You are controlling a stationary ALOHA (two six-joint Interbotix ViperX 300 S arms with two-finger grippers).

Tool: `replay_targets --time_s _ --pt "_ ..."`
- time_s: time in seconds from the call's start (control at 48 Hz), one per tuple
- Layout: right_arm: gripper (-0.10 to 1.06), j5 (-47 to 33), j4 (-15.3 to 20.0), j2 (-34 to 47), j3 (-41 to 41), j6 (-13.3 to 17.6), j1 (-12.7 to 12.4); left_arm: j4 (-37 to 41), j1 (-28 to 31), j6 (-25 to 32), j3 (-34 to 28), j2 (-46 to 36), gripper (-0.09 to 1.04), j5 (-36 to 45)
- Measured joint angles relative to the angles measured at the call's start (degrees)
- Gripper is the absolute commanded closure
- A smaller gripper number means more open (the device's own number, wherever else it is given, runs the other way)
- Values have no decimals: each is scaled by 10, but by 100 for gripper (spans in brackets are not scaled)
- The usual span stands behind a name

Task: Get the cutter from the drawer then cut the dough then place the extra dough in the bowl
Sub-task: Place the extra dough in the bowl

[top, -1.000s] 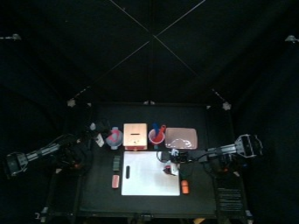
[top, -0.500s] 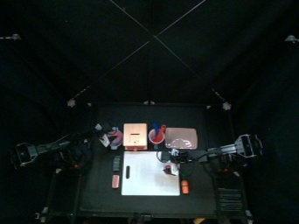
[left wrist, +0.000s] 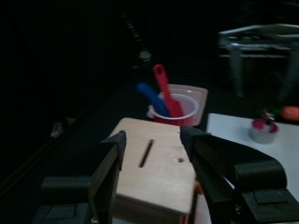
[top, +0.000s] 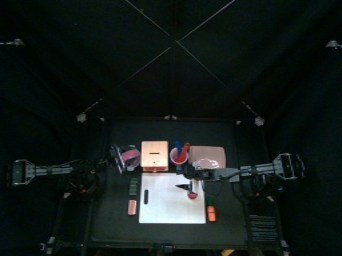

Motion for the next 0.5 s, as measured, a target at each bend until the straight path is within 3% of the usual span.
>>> replay_targets --time_s 0.5 --pt "1 -22 9 3 5 -1 -10 2 -18 0 -10 -1 7 -2"
